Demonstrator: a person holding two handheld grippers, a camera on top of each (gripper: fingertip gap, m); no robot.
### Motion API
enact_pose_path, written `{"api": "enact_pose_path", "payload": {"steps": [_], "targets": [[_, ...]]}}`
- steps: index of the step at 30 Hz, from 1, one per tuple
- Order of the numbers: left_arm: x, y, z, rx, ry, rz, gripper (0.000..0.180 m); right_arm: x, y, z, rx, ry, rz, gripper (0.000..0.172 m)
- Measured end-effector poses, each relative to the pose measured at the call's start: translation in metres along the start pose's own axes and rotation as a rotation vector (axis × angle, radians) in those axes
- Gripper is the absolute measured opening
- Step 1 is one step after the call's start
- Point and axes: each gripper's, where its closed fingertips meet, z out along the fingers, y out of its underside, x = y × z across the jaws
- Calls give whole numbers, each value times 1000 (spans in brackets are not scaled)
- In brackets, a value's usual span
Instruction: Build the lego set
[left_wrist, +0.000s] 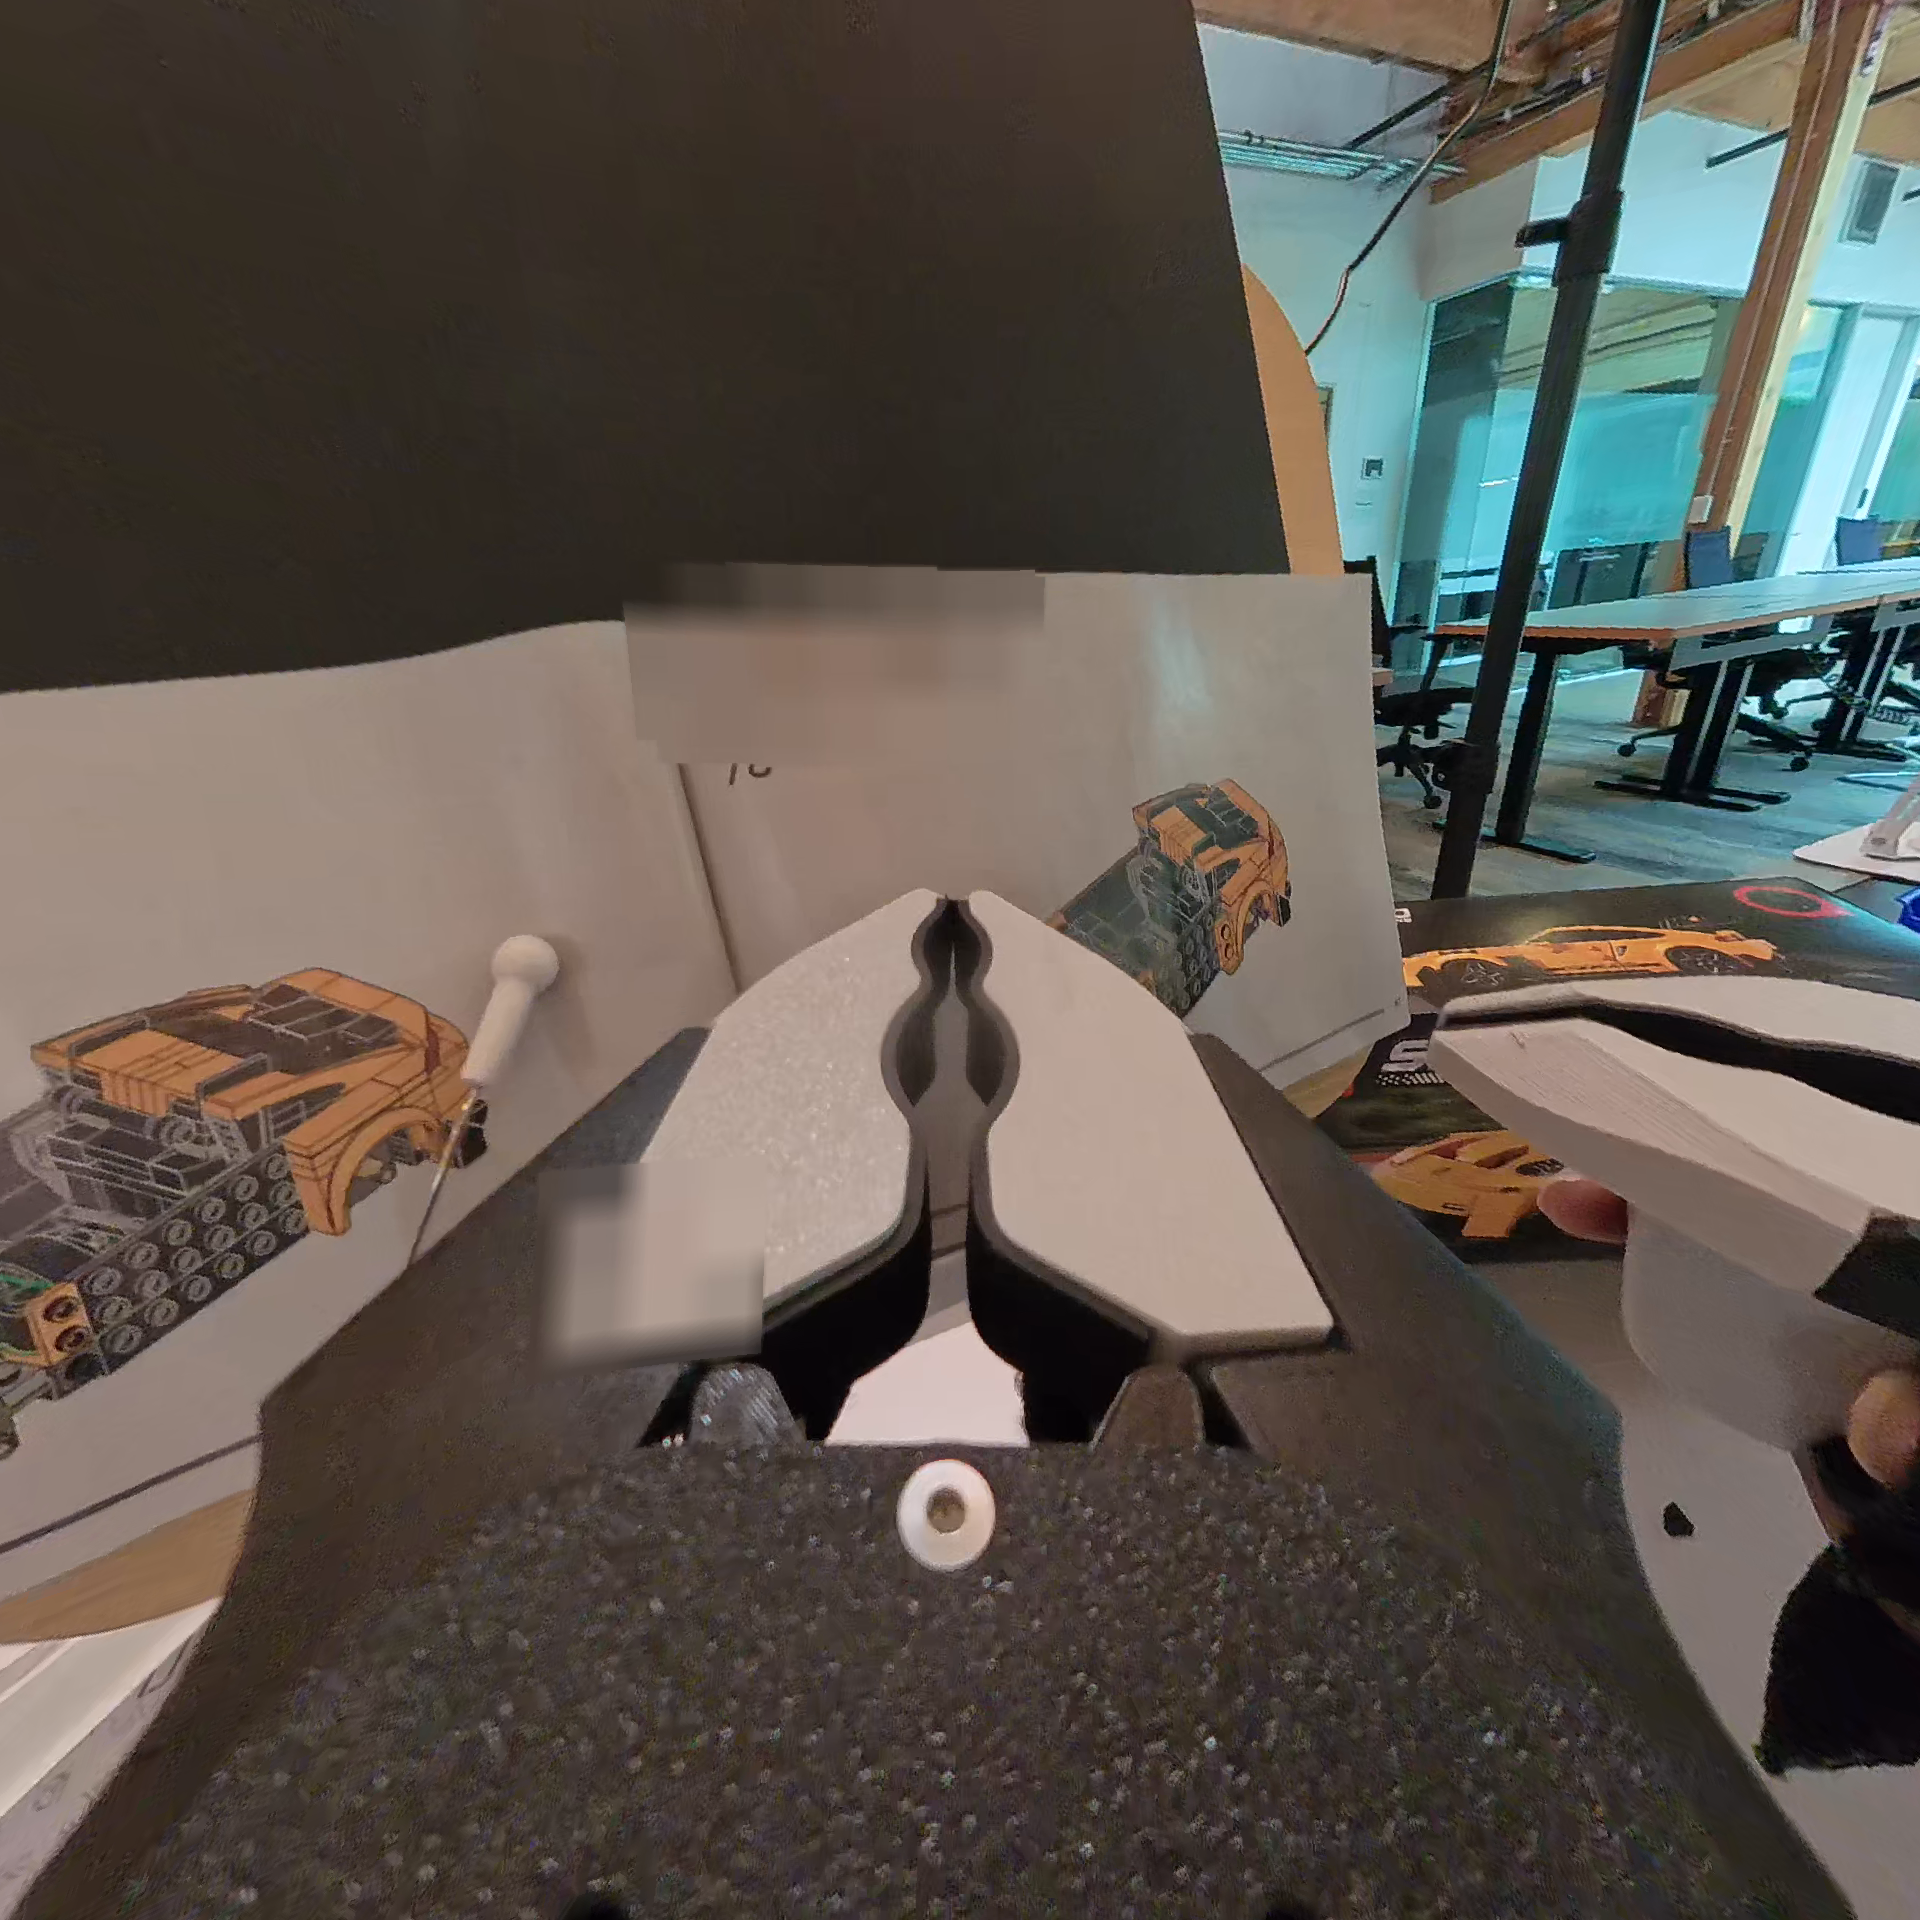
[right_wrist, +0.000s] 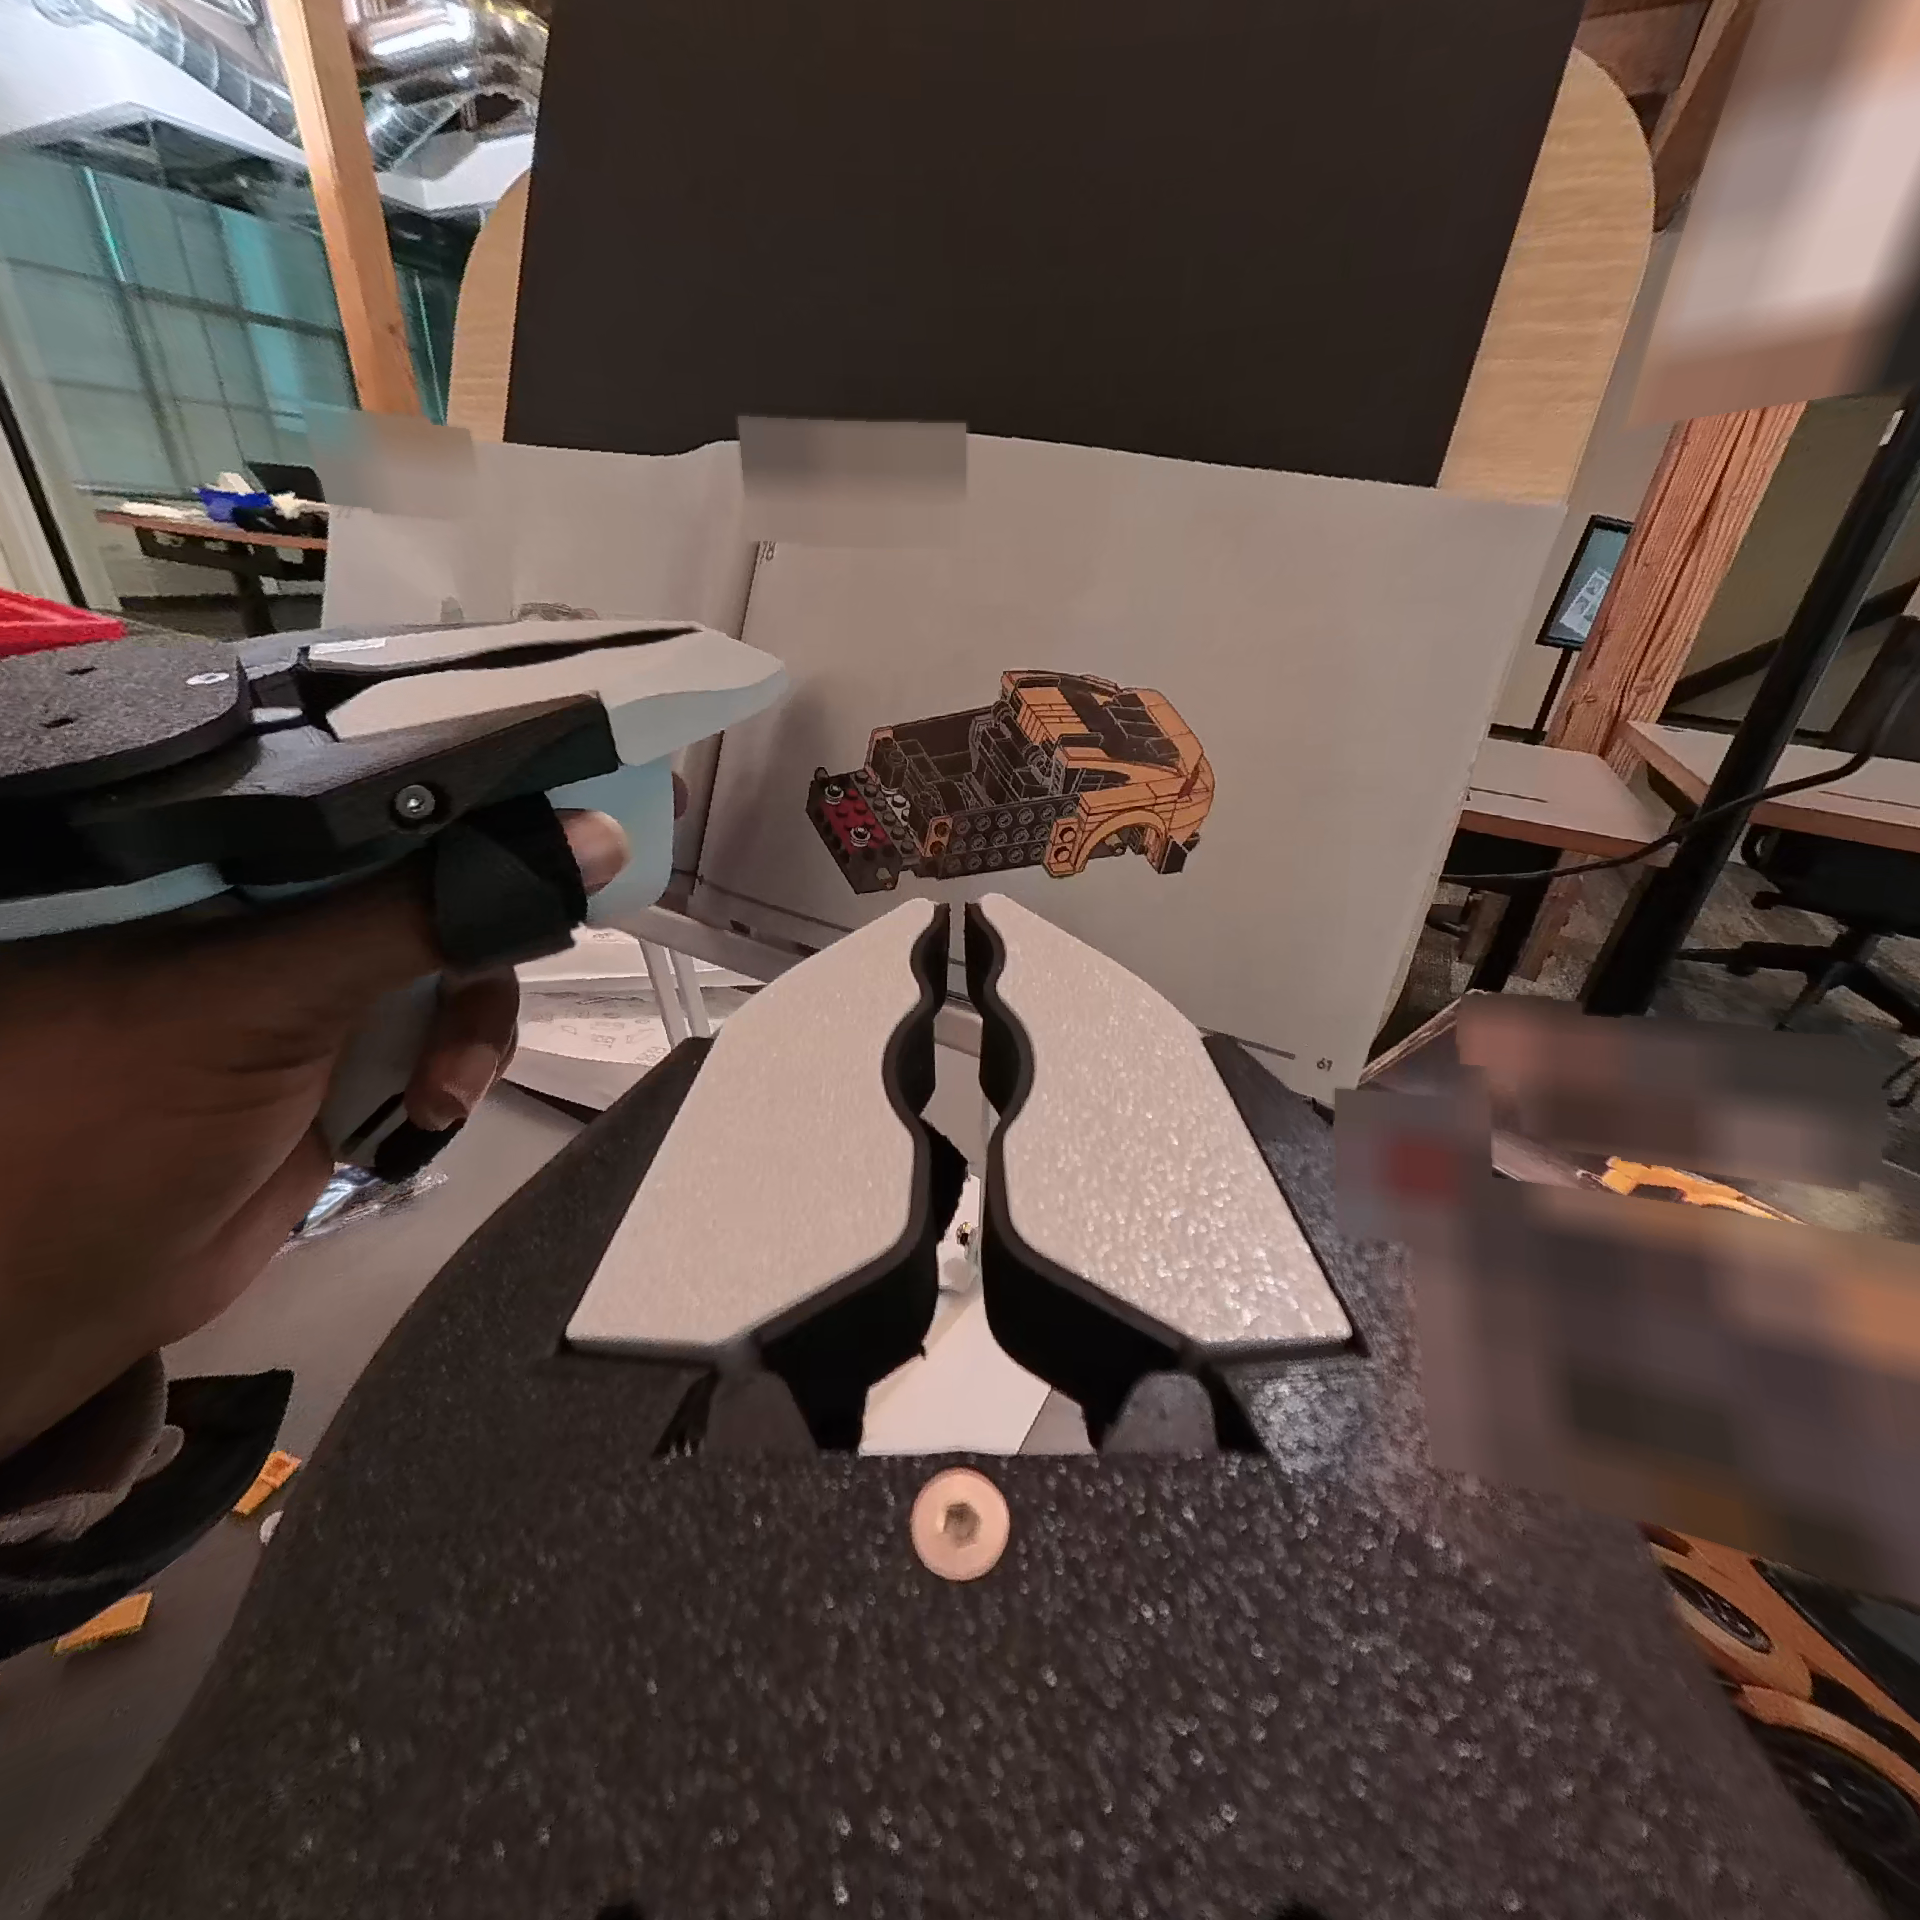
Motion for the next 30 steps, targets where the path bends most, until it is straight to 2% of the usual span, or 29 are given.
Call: {"api": "enact_pose_path", "payload": {"steps": [10, 16, 20, 25, 30], "targets": [[19, 6, -24, -11, 55, -46, 0, 2, -4, -2, 11, 4, 5, 3], [25, -15, -55, -14, 101, -15, 0, 7, -12, -6, 25, 1, 31, 3], [16, -30, -101, -1, 92, 6, 0, 8, -21, -10, 44, -4, 46, 3], [-8, -26, -163, -17, 42, -70, 0, 0, -35, -17, 68, -20, 48, 3], [-50, -32, -226, -87, -32, -1, 0, -21, -58, -34, 86, -65, 14, 4]]}}
